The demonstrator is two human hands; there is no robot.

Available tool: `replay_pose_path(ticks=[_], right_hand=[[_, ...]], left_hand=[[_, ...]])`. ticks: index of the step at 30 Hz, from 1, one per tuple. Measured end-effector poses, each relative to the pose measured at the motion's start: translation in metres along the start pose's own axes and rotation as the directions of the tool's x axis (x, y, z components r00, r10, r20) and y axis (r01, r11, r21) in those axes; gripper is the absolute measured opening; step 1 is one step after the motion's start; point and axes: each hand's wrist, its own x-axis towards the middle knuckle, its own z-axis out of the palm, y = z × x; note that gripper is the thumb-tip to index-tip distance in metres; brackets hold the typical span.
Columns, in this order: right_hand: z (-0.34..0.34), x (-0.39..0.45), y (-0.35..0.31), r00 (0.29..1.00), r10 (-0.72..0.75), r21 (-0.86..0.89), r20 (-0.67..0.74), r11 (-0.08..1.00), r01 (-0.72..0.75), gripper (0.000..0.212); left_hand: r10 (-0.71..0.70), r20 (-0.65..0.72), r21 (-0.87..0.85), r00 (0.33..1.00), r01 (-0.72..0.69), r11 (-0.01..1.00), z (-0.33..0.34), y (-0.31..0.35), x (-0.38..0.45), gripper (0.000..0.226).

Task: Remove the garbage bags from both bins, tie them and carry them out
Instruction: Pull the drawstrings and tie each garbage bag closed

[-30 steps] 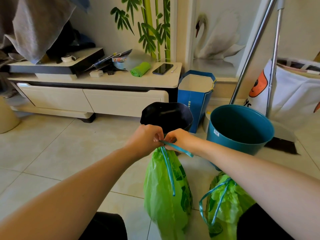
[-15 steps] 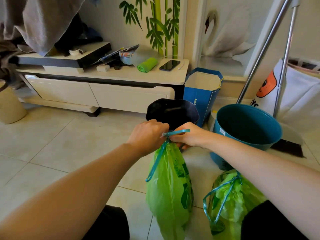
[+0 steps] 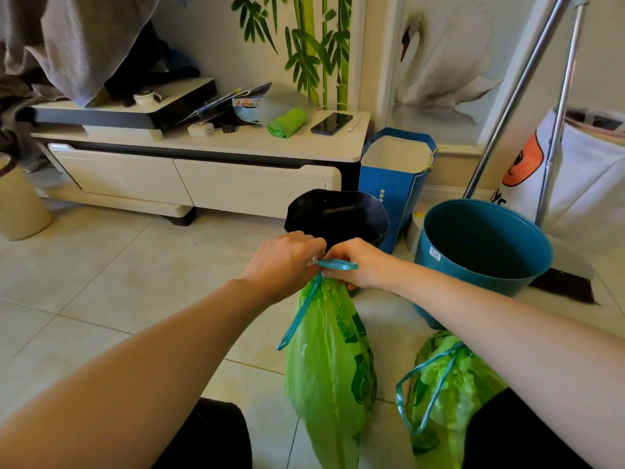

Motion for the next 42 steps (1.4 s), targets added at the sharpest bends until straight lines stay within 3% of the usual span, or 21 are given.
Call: replay_pose_path(ticks=[6, 14, 23, 29, 33, 38, 42], right_hand=[[-0.008, -0.005, -0.001, 0.993, 0.086, 0.152, 0.079, 0.984, -0.097, 0.016], [-0.016, -0.006, 0.006, 0.988, 0.097, 0.176, 0.118, 0.977, -0.117, 0.021], [-0.008, 0.004, 0.001, 0.991, 0.028, 0.127, -0.132, 0.992, -0.011, 0.005], [0.001, 0.014, -0.003, 0.982, 0.033, 0.063, -0.186, 0.998, -0.022, 0.012], [0.0, 0.016, -0.003, 0.983, 0.004, 0.065, -0.181, 0.998, 0.007, 0.013], [-0.001, 0.018, 0.001, 0.982, 0.024, 0.192, -0.188, 0.981, 0.013, 0.017], [0.0, 0.019, 0.004, 0.987, 0.006, 0.258, -0.163, 0.965, 0.037, 0.02]], left_hand=[[-0.004, 0.058, -0.022, 0.998, 0.005, 1.0, -0.002, 0.001, 0.002, 0.015], [0.034, 0.058, -0.049, 0.998, -0.031, 0.998, -0.002, 0.001, 0.0, 0.014], [-0.047, 0.077, -0.195, 0.996, 0.061, 0.979, 0.002, -0.001, 0.002, 0.016], [-0.084, 0.104, -0.243, 0.991, 0.107, 0.964, 0.001, -0.008, 0.001, 0.012], [-0.161, 0.162, -0.376, 0.973, 0.212, 0.902, 0.0, -0.011, 0.001, 0.014], [-0.305, 0.284, -0.592, 0.909, 0.417, 0.69, -0.004, -0.016, 0.0, 0.01], [-0.323, 0.34, -0.619, 0.883, 0.469, 0.631, -0.007, -0.02, -0.003, 0.012]])
